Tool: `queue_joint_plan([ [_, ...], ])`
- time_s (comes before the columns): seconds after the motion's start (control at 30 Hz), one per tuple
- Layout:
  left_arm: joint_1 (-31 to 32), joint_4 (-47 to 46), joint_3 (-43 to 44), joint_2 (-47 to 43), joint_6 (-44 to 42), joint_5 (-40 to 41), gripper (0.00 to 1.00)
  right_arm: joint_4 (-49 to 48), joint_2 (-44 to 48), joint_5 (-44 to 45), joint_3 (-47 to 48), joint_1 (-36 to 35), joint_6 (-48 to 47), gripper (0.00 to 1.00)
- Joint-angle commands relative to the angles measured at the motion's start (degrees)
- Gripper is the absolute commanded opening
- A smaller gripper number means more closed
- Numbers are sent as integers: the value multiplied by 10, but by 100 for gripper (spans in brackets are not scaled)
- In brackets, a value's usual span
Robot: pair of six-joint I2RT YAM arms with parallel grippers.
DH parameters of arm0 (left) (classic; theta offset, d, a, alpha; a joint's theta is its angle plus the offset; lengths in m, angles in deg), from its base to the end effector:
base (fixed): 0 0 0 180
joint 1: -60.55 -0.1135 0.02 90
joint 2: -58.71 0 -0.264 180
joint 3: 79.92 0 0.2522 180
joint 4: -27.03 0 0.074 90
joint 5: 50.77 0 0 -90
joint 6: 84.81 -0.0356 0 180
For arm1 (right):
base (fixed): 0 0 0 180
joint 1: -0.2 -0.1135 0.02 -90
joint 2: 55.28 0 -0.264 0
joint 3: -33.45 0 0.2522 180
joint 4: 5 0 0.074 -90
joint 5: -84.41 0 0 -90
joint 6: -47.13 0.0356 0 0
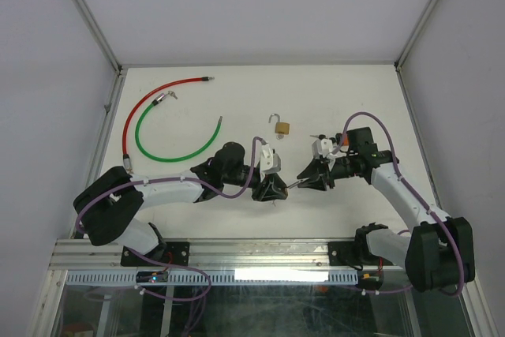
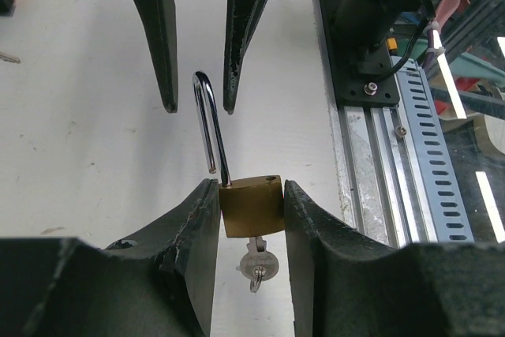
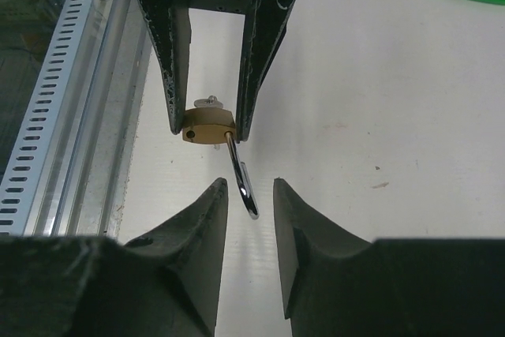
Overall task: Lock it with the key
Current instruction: Pick up the lock from the center of the board.
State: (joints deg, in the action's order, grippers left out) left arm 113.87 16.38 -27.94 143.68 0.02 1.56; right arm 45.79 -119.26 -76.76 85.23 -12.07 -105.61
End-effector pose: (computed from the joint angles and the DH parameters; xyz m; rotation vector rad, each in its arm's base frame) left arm 0.1635 -0.2559 0.2003 1.3867 1.5335 -1.1788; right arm 0.1780 0.0732 0.2213 -1.4817 1.3694 1.0834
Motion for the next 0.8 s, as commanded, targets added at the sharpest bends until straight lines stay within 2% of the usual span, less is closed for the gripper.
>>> queue_joint_plan([
  [0.0,6,-59,11,-14,-1,-21,0,-2,1,-13,11,-7,-19,29],
  [0.17,6,-70,6,-16,6,-18,0,8,2,-16,15,-11,-30,11],
  [0.27,6,-76,3,-17,15,-7,5,22,3,-17,20,-12,-46,1],
  [0.4,7,-79,1,-17,35,27,18,38,12,-20,28,-12,-50,0],
  [0.5,6,-76,0,-16,51,68,34,44,19,-18,38,-12,-32,0],
  [0.63,3,-80,-7,-19,68,100,49,50,18,-4,55,-11,-2,0],
  [0.77,-5,-111,-21,-26,104,120,60,60,18,4,62,-11,5,0],
])
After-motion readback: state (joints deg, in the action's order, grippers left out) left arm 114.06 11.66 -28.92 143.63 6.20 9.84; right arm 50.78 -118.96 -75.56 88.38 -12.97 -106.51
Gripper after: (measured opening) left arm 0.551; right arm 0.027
